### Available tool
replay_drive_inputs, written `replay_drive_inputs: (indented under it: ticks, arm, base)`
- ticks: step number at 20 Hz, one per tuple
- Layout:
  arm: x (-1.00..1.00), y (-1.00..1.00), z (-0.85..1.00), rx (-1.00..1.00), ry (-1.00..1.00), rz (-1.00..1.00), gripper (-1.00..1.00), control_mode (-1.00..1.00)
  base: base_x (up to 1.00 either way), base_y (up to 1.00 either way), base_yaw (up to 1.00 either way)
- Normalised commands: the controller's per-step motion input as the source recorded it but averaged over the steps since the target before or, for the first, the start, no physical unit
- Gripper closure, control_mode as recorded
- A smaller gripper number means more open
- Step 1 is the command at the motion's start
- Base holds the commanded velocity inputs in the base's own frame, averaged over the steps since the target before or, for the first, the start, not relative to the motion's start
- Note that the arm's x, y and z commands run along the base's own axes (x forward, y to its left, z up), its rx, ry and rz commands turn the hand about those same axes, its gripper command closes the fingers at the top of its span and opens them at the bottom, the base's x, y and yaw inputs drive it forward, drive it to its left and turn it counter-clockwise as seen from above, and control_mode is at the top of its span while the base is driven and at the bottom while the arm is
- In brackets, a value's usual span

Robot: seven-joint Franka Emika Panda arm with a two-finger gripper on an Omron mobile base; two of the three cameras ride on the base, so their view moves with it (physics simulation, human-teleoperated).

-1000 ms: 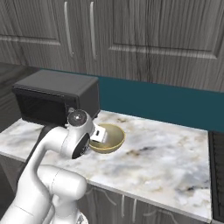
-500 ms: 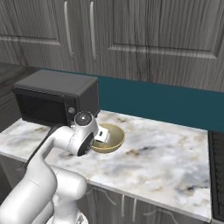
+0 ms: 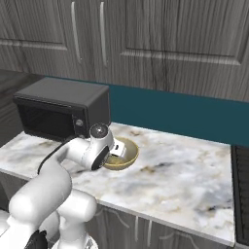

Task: Take the steak, mushroom, and squash from the freezer and place them in the bowl on the counter.

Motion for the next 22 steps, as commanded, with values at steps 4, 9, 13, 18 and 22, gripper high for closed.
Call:
replay_drive_inputs:
  ticks: [4,9,13,18,22]
  arm:
    - [0.28,-0.08,-0.29,0.0,0.06,0.0,1.0,-1.0]
    - [0.26,0.0,-0.34,0.0,0.02,0.0,1.0,-1.0]
    - [0.13,-0.06,-0.22,0.0,0.0,0.0,1.0,-1.0]
    - [0.08,-0.12,-0.21,0.0,0.0,0.0,1.0,-1.0]
    - [0.08,-0.07,-0.22,0.0,0.0,0.0,1.0,-1.0]
  base:
    - [0.0,0.0,0.0]
    - [0.0,0.0,0.0]
    - [0.0,0.0,0.0]
    - [0.0,0.0,0.0]
    - [0.0,0.0,0.0]
